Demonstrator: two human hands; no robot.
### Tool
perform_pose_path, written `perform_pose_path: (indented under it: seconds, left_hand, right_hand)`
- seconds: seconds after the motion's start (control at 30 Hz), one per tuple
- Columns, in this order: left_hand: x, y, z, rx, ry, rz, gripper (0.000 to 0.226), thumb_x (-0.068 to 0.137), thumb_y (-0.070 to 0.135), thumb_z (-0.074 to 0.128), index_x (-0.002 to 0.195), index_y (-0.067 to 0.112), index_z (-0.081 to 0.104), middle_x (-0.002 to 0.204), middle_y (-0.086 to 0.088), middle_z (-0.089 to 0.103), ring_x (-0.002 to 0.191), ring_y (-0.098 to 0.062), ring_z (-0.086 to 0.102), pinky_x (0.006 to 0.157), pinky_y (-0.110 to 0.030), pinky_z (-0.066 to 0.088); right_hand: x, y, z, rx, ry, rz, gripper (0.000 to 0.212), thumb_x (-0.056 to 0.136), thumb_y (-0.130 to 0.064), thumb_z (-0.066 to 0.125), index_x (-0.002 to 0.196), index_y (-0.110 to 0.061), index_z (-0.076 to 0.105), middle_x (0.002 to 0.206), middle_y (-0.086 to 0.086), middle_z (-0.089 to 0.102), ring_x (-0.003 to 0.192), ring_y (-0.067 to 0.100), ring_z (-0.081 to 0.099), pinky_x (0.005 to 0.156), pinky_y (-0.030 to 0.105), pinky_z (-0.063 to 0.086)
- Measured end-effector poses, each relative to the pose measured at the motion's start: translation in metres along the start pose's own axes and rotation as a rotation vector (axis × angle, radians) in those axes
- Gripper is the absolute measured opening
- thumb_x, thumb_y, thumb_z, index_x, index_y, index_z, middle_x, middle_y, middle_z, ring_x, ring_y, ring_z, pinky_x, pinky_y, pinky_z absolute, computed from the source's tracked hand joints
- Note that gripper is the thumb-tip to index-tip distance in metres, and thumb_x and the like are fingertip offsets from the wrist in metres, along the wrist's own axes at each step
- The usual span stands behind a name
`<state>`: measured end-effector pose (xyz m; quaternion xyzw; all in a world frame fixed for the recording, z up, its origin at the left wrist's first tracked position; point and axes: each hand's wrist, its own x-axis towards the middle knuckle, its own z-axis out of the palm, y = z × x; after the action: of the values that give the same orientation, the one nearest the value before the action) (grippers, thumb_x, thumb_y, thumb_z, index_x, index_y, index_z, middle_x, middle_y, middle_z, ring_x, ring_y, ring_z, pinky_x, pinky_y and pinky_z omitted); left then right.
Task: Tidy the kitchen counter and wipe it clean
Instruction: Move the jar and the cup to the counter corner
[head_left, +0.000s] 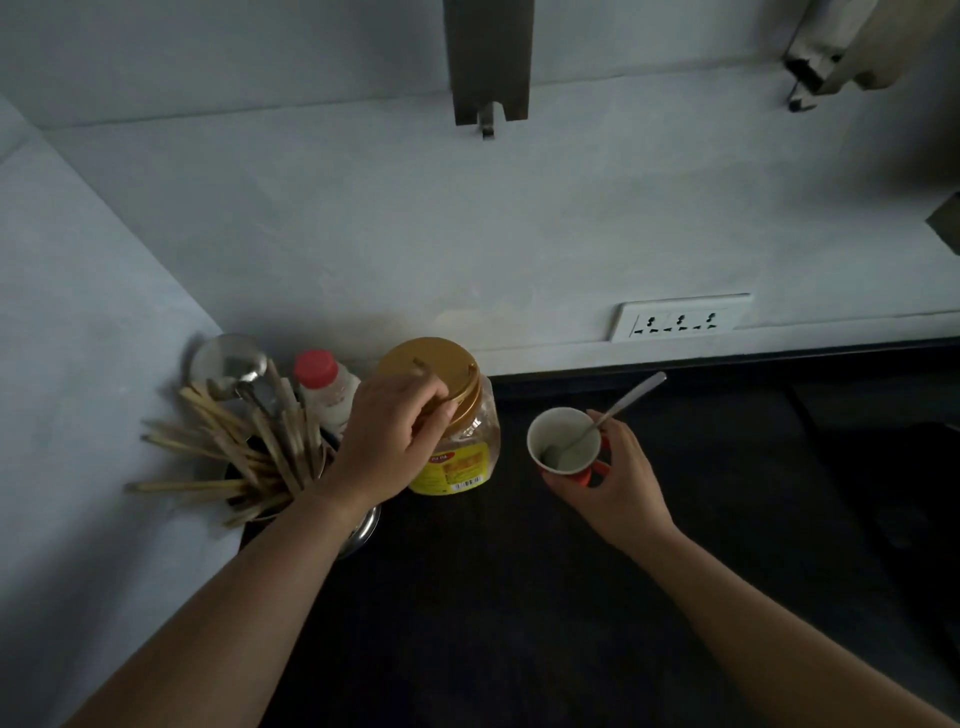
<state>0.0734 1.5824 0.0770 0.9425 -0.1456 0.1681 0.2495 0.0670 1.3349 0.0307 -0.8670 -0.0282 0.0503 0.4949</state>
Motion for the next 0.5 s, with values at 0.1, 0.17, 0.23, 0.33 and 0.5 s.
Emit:
perform_pose_path:
  seconds: [0.1, 0.17, 0.23, 0.33, 0.5]
  left_hand:
    - [0.000, -0.006, 0.001, 0.008, 0.019, -0.013, 0.017, 0.090, 0.027, 0.049, 0.078, 0.016, 0.054, 0.070, 0.011, 0.042, 0.065, -0.011, 0.043, 0.064, -0.029, 0.031]
    - [0.000, -0.006, 0.003, 0.005, 0.031, -0.038, 0.017, 0.088, 0.028, 0.049, 0.078, 0.016, 0.054, 0.075, 0.010, 0.041, 0.071, -0.010, 0.042, 0.068, -0.029, 0.031]
    - [-0.002, -0.004, 0.008, 0.012, 0.050, -0.081, 0.017, 0.087, 0.030, 0.049, 0.080, 0.015, 0.053, 0.082, 0.007, 0.042, 0.081, -0.009, 0.039, 0.075, -0.025, 0.030]
    - [-0.007, -0.002, 0.019, 0.070, 0.095, -0.114, 0.016, 0.083, 0.032, 0.050, 0.085, 0.017, 0.054, 0.090, 0.000, 0.045, 0.091, -0.004, 0.030, 0.079, -0.022, 0.024]
    - [-0.003, -0.001, 0.028, 0.083, 0.152, -0.143, 0.016, 0.084, 0.032, 0.050, 0.087, 0.018, 0.055, 0.093, -0.002, 0.045, 0.093, -0.004, 0.029, 0.081, -0.024, 0.024]
  right_hand:
    - [0.031, 0.009, 0.020, 0.070, 0.014, 0.048, 0.076, 0.062, -0.026, 0.084, 0.125, -0.027, 0.042, 0.116, -0.014, 0.047, 0.105, 0.003, 0.048, 0.085, 0.021, 0.045]
    - [0.047, 0.015, 0.032, 0.069, 0.001, 0.082, 0.079, 0.061, -0.026, 0.084, 0.128, -0.024, 0.042, 0.122, -0.010, 0.051, 0.110, 0.008, 0.049, 0.089, 0.026, 0.046]
    - [0.058, 0.021, 0.041, 0.070, -0.011, 0.097, 0.080, 0.061, -0.025, 0.085, 0.129, -0.022, 0.042, 0.126, -0.004, 0.053, 0.114, 0.013, 0.050, 0.091, 0.028, 0.045]
    - [0.063, 0.029, 0.051, 0.102, 0.003, 0.127, 0.080, 0.061, -0.023, 0.085, 0.128, -0.023, 0.042, 0.126, -0.004, 0.053, 0.113, 0.012, 0.050, 0.088, 0.024, 0.043]
    - [0.067, 0.037, 0.055, 0.106, -0.021, 0.139, 0.086, 0.058, -0.027, 0.086, 0.131, -0.024, 0.040, 0.127, -0.004, 0.053, 0.115, 0.012, 0.051, 0.090, 0.027, 0.045]
